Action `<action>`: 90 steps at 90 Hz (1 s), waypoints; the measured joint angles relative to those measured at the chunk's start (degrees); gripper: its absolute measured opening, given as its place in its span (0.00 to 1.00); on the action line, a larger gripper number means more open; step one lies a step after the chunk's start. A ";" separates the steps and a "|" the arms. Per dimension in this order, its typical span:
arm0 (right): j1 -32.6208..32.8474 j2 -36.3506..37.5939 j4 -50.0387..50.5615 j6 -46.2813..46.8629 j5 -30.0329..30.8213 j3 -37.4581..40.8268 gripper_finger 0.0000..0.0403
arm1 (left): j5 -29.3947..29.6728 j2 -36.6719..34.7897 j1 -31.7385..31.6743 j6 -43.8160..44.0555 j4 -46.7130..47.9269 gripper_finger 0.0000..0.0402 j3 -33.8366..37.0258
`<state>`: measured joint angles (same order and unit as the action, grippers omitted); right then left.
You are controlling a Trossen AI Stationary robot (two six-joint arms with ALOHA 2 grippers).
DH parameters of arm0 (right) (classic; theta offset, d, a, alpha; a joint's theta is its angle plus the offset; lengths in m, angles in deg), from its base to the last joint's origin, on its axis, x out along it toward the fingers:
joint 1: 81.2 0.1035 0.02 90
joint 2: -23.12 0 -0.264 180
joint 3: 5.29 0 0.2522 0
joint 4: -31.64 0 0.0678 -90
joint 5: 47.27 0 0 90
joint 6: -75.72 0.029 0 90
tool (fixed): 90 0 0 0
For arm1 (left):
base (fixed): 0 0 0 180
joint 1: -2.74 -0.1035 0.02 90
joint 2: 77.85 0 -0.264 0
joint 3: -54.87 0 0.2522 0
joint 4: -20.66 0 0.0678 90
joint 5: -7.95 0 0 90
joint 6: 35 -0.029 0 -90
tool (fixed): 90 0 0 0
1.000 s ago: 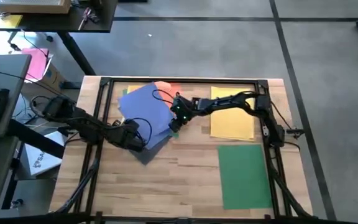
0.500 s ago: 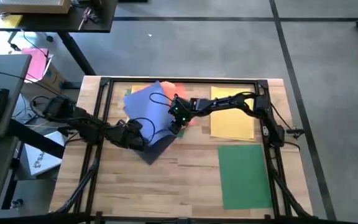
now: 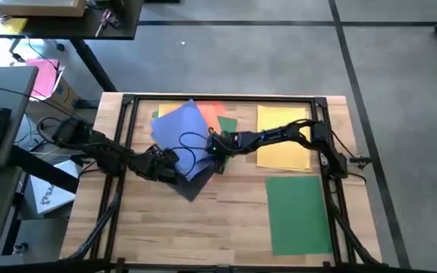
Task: Organize paper
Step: Put the violet paper into the bottom left of the table
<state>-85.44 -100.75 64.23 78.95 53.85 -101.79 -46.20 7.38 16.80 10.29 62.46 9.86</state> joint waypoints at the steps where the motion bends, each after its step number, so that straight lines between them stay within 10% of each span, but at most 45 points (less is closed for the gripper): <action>1: 0.25 0.00 0.00 -0.48 0.70 0.00 0.32 | 0.00 -0.01 0.00 0.01 -0.01 0.07 0.00; 39: 5.76 -0.11 -4.59 -11.17 30.73 0.15 0.33 | 0.13 -0.01 0.00 -0.48 -1.27 0.09 0.00; 90: 8.74 -0.11 -7.25 -22.79 31.87 0.15 0.31 | 0.29 -0.01 0.00 -0.52 -1.13 0.09 0.00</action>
<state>-76.70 -100.86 56.97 56.16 85.72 -101.64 -45.90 7.38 16.80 9.77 61.33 9.86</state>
